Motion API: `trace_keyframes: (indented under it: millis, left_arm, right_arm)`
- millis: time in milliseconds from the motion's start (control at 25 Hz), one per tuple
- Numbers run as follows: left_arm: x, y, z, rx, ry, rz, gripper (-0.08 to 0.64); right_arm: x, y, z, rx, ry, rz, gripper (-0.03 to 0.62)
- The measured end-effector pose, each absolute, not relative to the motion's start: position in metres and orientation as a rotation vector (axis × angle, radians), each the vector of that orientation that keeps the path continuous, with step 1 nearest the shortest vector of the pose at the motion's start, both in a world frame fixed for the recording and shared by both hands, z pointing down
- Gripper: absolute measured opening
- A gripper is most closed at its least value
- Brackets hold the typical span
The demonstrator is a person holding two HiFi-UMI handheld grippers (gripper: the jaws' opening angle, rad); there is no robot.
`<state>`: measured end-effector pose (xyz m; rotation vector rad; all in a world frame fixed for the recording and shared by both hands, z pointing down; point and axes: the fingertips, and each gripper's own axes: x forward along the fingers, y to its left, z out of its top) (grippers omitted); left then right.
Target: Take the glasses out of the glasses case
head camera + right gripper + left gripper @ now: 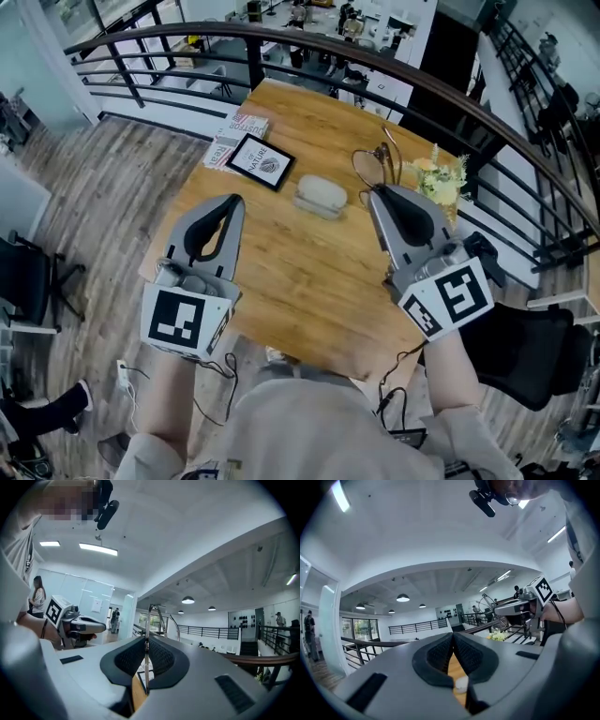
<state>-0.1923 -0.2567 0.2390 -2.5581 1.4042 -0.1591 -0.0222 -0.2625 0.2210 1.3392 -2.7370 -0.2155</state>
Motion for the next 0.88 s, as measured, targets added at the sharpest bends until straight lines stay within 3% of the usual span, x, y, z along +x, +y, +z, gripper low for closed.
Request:
trace_keyframes:
  millis: [880]
  left_arm:
    - [-0.206, -0.207, 0.300, -2.593, 1.505, -0.164, 0.015]
  right_arm:
    - [-0.008, -0.198, 0.281, 1.423, -2.755, 0.036, 0.043]
